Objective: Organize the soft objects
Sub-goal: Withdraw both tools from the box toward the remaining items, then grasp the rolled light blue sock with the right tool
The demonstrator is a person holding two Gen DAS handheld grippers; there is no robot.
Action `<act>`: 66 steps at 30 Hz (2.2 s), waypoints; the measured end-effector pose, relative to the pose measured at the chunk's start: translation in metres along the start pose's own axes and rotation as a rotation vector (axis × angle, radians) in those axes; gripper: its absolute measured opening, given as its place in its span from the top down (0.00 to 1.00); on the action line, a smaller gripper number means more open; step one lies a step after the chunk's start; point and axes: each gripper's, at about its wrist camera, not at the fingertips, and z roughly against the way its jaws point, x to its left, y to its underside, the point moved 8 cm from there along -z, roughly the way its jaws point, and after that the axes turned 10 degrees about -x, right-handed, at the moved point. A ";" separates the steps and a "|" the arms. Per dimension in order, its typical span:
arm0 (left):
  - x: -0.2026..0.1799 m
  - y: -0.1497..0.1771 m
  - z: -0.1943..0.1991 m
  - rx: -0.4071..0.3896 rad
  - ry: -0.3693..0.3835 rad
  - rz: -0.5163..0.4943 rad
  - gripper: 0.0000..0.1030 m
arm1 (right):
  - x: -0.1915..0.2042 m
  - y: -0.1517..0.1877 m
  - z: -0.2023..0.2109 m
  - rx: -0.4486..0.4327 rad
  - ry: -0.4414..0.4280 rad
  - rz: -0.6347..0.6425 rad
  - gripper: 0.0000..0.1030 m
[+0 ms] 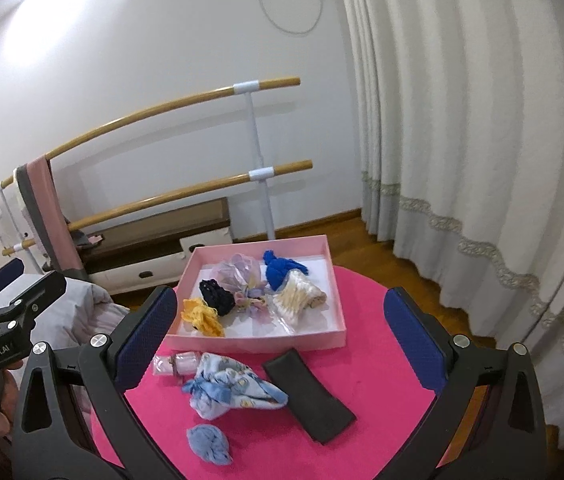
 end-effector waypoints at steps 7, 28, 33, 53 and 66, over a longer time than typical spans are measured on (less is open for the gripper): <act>-0.003 0.019 0.032 0.023 0.002 -0.006 0.00 | -0.004 0.014 0.033 -0.030 0.032 0.009 0.00; 0.002 0.041 0.050 0.109 -0.018 0.021 0.00 | 0.007 0.074 0.053 0.028 0.025 0.007 0.00; 0.003 0.044 0.051 0.109 -0.013 0.025 0.00 | 0.009 0.077 0.051 0.034 0.022 0.008 0.00; 0.020 0.095 0.025 0.252 -0.022 0.050 0.00 | 0.026 0.140 0.000 0.225 -0.039 0.024 0.00; 0.036 0.144 -0.025 0.370 -0.041 0.053 0.00 | 0.060 0.211 -0.046 0.427 -0.144 0.059 0.14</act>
